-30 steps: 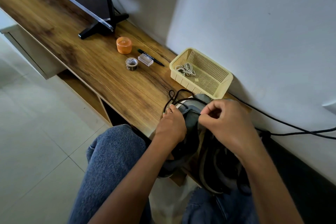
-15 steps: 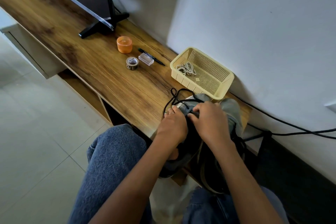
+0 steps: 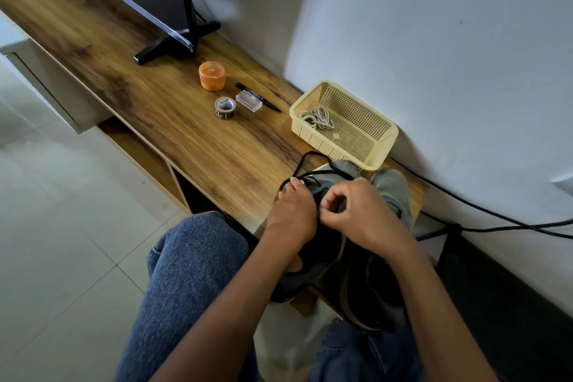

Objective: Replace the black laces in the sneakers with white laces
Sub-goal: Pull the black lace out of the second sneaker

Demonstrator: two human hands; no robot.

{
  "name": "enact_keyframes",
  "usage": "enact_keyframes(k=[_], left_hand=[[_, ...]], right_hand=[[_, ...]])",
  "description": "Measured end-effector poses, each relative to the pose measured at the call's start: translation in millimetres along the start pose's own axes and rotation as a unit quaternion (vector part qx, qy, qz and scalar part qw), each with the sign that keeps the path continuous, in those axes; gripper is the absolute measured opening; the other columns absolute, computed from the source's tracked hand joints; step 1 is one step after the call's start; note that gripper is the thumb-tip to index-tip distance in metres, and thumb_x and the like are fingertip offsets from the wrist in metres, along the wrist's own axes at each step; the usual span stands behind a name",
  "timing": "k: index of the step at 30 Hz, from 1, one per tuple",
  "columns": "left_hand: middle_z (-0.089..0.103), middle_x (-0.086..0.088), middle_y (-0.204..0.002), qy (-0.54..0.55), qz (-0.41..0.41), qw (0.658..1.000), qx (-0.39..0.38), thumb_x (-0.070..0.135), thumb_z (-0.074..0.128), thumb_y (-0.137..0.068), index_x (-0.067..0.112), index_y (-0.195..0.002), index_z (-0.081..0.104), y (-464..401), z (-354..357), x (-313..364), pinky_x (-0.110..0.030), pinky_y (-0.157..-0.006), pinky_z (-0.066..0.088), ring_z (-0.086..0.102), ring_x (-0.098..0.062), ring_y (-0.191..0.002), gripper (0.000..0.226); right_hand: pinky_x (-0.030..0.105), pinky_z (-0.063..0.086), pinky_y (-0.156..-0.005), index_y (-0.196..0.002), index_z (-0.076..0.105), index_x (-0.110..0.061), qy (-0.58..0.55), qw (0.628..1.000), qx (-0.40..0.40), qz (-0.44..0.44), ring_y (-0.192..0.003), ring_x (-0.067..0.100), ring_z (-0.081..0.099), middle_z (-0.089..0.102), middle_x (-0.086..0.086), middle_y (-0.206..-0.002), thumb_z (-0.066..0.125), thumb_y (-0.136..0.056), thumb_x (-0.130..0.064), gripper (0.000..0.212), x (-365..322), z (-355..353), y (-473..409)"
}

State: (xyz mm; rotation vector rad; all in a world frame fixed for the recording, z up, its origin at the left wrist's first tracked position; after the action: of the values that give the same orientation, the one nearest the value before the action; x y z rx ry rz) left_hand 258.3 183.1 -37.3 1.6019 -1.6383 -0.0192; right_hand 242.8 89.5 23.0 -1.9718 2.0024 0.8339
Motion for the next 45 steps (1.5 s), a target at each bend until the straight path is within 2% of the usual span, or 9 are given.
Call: enact_keyframes(k=[5,9,13,20,25,31,36,40,45], left_hand=[[0.011,-0.019,-0.159,0.005,0.004,1.000,-0.004,0.001,0.033,-0.098,-0.002,-0.151,-0.004,2.4,-2.0,1.0,-0.035,-0.113,0.026,0.023,-0.032,-0.144,0.065],[0.005,-0.018,-0.160,0.009,0.010,1.000,-0.015,0.001,0.033,-0.098,-0.002,-0.151,-0.004,2.2,-0.7,1.7,-0.036,-0.116,0.023,0.018,-0.031,-0.146,0.065],[0.008,-0.018,-0.160,0.008,0.009,1.000,-0.016,0.004,0.035,-0.099,-0.001,-0.151,-0.003,0.8,0.2,1.8,-0.036,-0.115,0.025,0.020,-0.031,-0.145,0.065],[0.005,-0.019,-0.160,-0.003,0.014,1.000,-0.009,-0.003,0.034,-0.096,-0.002,-0.151,-0.003,-0.4,0.5,1.3,-0.036,-0.116,0.023,0.016,-0.031,-0.146,0.065],[0.010,-0.020,-0.159,-0.002,0.007,1.000,-0.007,-0.003,0.035,-0.096,-0.001,-0.151,-0.001,0.0,0.5,1.0,-0.037,-0.115,0.025,0.021,-0.032,-0.145,0.066],[0.037,-0.024,-0.147,0.001,0.000,1.000,-0.007,0.000,0.036,-0.097,0.002,-0.152,-0.001,0.6,-1.0,0.2,-0.039,-0.106,0.035,0.035,-0.036,-0.137,0.067],[0.039,-0.025,-0.145,-0.009,0.007,1.000,-0.005,0.012,0.041,-0.100,0.001,-0.152,0.001,-0.6,-3.9,1.4,-0.037,-0.105,0.035,0.039,-0.034,-0.134,0.067],[0.033,-0.021,-0.148,-0.005,0.019,1.000,0.014,0.007,0.035,-0.099,0.002,-0.153,0.006,4.0,-4.1,5.6,-0.036,-0.104,0.036,0.039,-0.032,-0.133,0.061],[-0.017,-0.011,-0.159,0.010,0.054,0.998,0.031,-0.003,0.042,-0.095,0.004,-0.153,-0.001,5.9,-3.1,5.8,-0.040,-0.117,0.023,0.004,-0.036,-0.147,0.072]], right_hand=[[0.040,0.038,-0.093,-0.066,0.067,-0.026,0.027,0.996,-0.086,-0.013,-0.093,0.003,0.051,0.067,-0.013,-0.072,0.069,-0.077,-0.026,0.011,-7.6,-27.0,30.0],[0.041,0.021,-0.097,-0.071,0.062,-0.033,0.162,0.984,0.026,0.063,-0.111,0.010,0.045,0.064,-0.018,-0.088,0.062,-0.086,-0.031,0.016,-0.7,-30.3,20.2],[0.041,0.024,-0.095,-0.102,0.066,-0.032,0.187,0.974,0.076,0.101,-0.124,0.019,0.035,0.061,-0.011,-0.109,0.059,-0.090,-0.035,0.014,2.8,-17.4,2.2],[0.040,0.029,-0.096,-0.106,0.064,-0.021,0.209,0.966,0.078,0.131,-0.122,0.023,0.041,0.063,-0.003,-0.108,0.056,-0.093,-0.030,0.018,15.0,22.6,-29.1],[0.034,0.026,-0.083,-0.082,0.066,-0.018,0.156,0.974,0.119,0.113,-0.106,0.023,0.050,0.066,-0.002,-0.086,0.058,-0.089,-0.022,0.012,20.5,24.0,-33.5],[0.033,0.031,-0.089,-0.072,0.062,-0.028,0.104,0.995,-0.004,0.005,-0.102,0.010,0.046,0.056,-0.015,-0.070,0.066,-0.084,-0.024,0.013,10.4,-2.9,-4.9],[0.011,0.039,-0.084,-0.075,0.075,-0.024,-0.084,0.988,-0.115,-0.057,-0.087,-0.008,0.052,0.065,-0.017,-0.075,0.073,-0.079,-0.018,0.007,-18.7,-26.9,25.1],[0.048,0.046,-0.088,-0.073,0.069,-0.028,0.013,0.997,0.082,0.005,-0.087,0.013,0.059,0.065,-0.015,-0.073,0.066,-0.082,-0.027,0.009,7.3,-21.3,4.3],[0.038,0.038,-0.092,-0.102,0.067,-0.024,0.144,0.983,0.079,0.087,-0.112,0.022,0.050,0.068,-0.004,-0.099,0.062,-0.088,-0.038,0.020,18.3,8.0,-18.3]])
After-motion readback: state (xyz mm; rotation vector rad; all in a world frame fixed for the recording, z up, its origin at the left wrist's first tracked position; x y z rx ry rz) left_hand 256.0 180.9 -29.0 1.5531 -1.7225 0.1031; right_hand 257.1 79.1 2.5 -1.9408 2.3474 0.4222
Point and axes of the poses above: each hand's wrist, its own y-axis away from the middle knuckle, its own z-axis out of the palm, x = y × z, the point moved 4 cm from there along -y, towards the middle knuckle
